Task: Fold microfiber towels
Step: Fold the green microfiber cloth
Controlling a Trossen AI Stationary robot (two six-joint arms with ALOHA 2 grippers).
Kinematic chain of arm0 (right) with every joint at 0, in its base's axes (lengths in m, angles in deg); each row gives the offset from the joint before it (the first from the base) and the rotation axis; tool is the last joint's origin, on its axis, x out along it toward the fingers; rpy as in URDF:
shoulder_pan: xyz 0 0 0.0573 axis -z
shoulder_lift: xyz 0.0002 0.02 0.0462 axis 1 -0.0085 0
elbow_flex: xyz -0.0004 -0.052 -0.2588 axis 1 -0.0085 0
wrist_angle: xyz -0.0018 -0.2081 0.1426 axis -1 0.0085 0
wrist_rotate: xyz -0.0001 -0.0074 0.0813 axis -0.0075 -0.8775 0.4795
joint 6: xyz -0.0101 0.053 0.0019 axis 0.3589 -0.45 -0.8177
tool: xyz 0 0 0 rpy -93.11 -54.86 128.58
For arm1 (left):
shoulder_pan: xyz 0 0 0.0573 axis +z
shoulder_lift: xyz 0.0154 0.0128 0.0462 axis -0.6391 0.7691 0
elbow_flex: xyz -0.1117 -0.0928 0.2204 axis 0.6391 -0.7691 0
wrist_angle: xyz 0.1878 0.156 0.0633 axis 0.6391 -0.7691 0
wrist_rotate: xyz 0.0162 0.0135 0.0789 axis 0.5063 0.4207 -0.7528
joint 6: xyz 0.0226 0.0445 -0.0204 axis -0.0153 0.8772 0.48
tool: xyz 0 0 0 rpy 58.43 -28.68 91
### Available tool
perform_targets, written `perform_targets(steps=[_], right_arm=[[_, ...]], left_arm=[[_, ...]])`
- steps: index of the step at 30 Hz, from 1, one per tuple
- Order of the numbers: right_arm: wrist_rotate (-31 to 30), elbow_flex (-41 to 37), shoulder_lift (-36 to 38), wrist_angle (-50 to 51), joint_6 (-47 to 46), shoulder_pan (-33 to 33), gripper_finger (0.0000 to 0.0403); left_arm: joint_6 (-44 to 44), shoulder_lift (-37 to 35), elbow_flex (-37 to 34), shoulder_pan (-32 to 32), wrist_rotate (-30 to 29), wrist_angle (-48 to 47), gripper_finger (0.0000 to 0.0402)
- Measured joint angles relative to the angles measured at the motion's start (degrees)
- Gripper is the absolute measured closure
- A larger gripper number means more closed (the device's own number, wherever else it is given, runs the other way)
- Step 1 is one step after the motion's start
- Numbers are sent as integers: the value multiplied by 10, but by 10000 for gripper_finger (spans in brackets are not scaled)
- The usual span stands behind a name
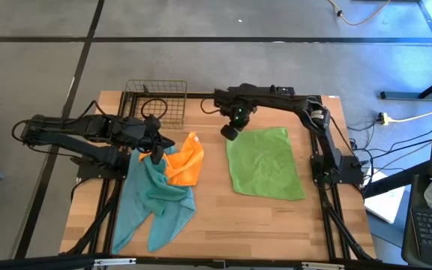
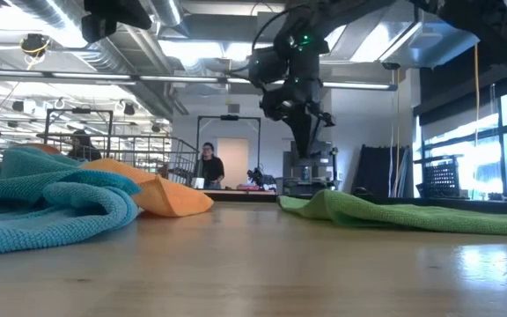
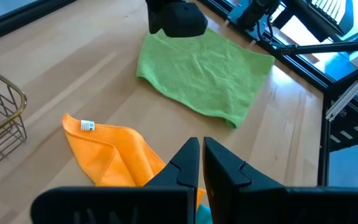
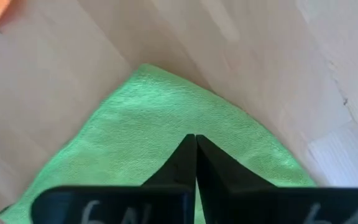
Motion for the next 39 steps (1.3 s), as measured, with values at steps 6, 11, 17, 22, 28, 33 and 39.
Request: perform_targets(steps=[6,11,17,22,28,33,39], right_arm=[[62,0,-34,-118,16,19,327],[80,0,-75,-131,16,17,236],[102,0,-100,-119,17,-9,167],[22,0,-102,-81,49,-16,172],[-5,0,-101,-23,78,-11,223],[-5,18,-88,9,107,-11,304],[-5,58,-70,12,110,-10,394]], left_arm=[[4,0,0,0,-1,0,388],[1,0,0,0,-1,0,388],[-11,0,0,0,1,0,388],[-26,0,0,0,1,0,388],[-27,0,0,0,1,0,388],[-32,0,0,0,2,0,388],[-32,-1,0,0,2,-2,388]])
